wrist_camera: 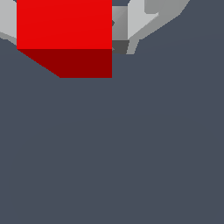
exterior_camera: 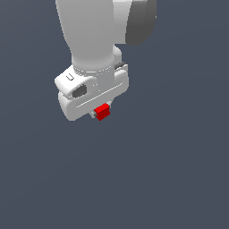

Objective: Pick up the red cube and move it to a goal position.

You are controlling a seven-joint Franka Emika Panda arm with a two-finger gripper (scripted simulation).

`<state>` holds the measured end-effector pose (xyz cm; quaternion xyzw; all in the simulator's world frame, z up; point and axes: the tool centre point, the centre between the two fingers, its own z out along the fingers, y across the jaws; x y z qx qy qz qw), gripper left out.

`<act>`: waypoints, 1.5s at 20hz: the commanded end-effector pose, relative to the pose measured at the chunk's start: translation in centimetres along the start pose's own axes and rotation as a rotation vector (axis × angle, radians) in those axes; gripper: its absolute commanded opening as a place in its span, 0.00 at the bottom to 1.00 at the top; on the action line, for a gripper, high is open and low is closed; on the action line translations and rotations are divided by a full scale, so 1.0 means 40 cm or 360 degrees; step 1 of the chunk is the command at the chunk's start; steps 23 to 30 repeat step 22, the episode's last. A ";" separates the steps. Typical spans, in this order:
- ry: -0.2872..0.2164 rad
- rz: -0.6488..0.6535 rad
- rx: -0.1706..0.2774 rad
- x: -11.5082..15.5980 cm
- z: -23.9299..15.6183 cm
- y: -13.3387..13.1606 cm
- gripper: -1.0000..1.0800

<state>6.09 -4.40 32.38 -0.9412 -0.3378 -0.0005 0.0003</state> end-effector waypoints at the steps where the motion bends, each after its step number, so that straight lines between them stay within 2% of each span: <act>1: -0.0001 0.0001 0.0001 0.013 -0.048 0.005 0.00; 13: -0.0001 0.0001 0.0000 0.053 -0.178 0.023 0.00; 30: -0.0001 0.0001 0.0000 0.061 -0.200 0.027 0.00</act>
